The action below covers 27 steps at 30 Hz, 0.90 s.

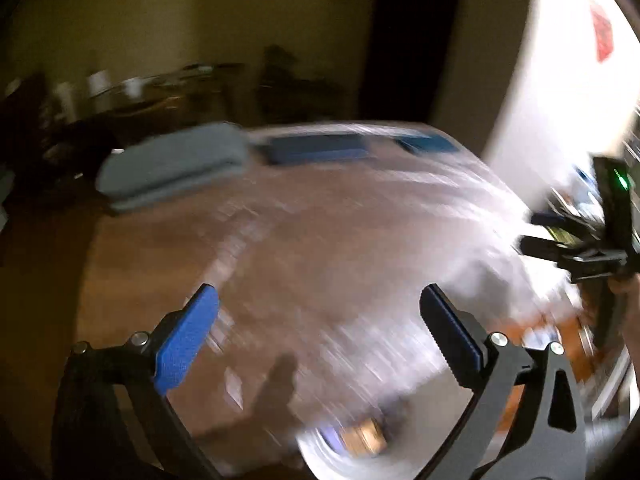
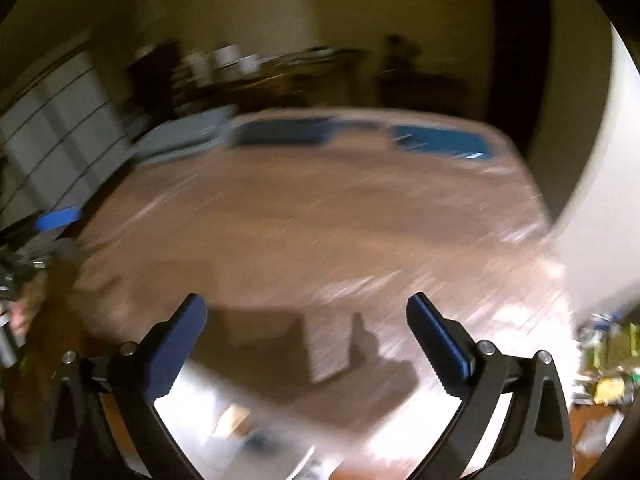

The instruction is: Collect trash

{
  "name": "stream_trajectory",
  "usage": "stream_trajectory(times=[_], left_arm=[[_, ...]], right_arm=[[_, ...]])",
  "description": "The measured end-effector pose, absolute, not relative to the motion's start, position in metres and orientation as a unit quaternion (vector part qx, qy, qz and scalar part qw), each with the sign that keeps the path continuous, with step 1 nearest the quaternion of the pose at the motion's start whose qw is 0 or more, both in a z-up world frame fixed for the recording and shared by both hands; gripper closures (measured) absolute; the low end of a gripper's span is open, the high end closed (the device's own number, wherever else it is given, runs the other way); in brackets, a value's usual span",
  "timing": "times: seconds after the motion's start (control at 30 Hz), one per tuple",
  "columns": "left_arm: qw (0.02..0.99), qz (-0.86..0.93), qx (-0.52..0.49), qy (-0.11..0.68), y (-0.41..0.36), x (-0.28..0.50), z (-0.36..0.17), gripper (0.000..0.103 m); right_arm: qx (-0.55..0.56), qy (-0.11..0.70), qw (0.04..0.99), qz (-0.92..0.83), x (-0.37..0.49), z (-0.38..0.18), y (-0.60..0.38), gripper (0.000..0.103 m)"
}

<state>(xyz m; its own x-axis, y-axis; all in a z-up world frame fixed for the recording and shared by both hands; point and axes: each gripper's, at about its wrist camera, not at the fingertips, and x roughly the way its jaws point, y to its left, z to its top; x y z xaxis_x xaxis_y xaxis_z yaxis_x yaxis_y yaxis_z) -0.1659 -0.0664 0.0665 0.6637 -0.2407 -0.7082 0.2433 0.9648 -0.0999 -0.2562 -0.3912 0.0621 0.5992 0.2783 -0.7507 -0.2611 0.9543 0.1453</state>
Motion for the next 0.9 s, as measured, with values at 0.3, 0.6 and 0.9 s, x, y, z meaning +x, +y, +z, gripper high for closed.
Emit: stream_trajectory(times=[0.3,0.6,0.9], left_arm=[[0.902,-0.037,-0.034,0.429,-0.015,-0.047,0.021,0.002],[0.896,-0.001,-0.041,0.442,0.007,-0.013,0.009,0.002],[0.888,0.014,-0.016,0.459,0.001,0.0,-0.001,0.002]], right_arm=[[0.017,0.447,0.894,0.034,-0.14,0.022,-0.453,0.004],[0.012,0.459,0.889,0.001,-0.099,0.007,-0.481,0.004],[-0.001,0.461,0.887,-0.008,-0.09,0.004,-0.485,0.004]])
